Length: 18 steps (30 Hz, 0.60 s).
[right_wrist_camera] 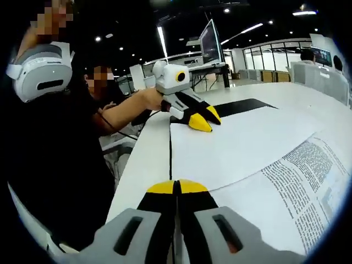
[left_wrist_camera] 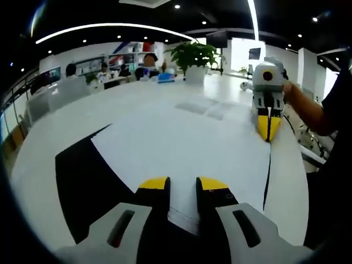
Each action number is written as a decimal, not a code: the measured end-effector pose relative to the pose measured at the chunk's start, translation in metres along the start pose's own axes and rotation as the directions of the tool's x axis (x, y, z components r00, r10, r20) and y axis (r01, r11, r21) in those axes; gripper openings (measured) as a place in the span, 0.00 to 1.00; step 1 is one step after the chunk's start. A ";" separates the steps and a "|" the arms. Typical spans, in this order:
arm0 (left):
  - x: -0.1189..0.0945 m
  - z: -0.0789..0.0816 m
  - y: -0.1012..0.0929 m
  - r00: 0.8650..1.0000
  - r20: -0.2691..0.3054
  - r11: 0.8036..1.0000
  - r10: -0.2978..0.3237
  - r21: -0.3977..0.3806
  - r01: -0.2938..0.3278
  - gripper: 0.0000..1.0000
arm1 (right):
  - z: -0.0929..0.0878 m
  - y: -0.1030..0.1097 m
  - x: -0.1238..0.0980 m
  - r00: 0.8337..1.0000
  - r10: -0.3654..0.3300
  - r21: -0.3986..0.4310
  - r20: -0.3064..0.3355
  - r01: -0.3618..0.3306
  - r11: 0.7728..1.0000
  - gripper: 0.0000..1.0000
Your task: Flip through the bound document one page at a time
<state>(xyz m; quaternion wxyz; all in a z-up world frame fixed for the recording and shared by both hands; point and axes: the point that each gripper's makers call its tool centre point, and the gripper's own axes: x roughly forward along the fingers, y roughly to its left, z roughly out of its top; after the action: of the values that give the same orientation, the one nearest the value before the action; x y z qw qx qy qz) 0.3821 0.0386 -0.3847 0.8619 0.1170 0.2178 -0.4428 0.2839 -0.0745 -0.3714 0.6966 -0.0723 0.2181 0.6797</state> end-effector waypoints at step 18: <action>-0.073 0.046 -0.062 0.958 0.286 0.997 0.013 -0.074 0.008 0.24 | 0.037 0.014 -0.053 0.909 -0.262 0.146 0.324 0.226 0.963 0.08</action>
<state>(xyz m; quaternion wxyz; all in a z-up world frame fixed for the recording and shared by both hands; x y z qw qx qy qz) 0.3065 0.0363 -0.3095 0.8886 0.0200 0.1072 -0.4456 0.2784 -0.1077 -0.3139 0.8060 0.0565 0.1190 0.5770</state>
